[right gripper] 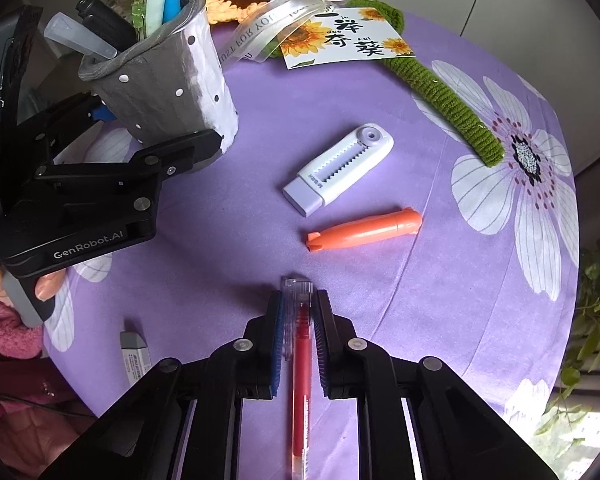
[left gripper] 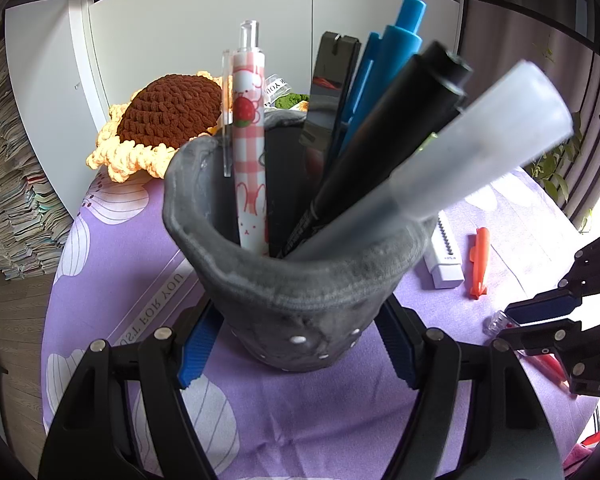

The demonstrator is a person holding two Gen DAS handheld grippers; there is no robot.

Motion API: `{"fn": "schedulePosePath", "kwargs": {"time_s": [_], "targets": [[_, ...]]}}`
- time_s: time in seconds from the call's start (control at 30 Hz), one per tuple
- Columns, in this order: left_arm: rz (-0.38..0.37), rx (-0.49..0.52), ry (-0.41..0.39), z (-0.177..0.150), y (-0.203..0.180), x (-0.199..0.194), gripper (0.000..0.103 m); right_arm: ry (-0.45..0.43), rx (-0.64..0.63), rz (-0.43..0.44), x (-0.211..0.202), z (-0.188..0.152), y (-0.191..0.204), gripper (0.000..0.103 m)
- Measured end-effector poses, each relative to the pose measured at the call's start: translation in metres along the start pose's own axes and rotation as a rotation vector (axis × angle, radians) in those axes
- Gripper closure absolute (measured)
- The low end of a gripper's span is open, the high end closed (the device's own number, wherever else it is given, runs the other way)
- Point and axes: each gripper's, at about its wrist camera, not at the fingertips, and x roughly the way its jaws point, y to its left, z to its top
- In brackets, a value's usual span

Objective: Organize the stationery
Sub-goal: 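Lift the red pen and insert it into the held pen holder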

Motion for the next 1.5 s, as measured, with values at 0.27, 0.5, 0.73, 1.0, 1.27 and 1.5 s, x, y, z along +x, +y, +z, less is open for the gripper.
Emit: {"fn": "schedulePosePath", "kwargs": {"time_s": [0.27,0.5,0.73,1.0,1.27,1.5], "targets": [[0.0,0.0,0.0,0.0,0.0,0.0,0.031,-0.181,0.05,0.043,-0.062,-0.005,-0.003,0.088],[0.0,0.0,0.001,0.0,0.0,0.0,0.031,-0.337,0.045,0.06,-0.118,-0.023,0.002,0.088],[0.0,0.0,0.0,0.0,0.0,0.0,0.031,-0.494,0.062,0.085,-0.164,-0.021,0.003,0.088],[0.001,0.001,0.001,0.0,0.0,0.0,0.031,-0.652,-0.004,0.111,-0.214,0.011,0.018,0.088],[0.001,0.001,0.001,0.0,0.0,0.0,0.031,-0.699,-0.083,0.148,-0.212,0.057,0.041,0.088],[0.001,0.001,0.001,0.0,0.0,0.0,0.031,-0.637,-0.073,0.112,-0.166,0.082,0.04,0.088]]}}
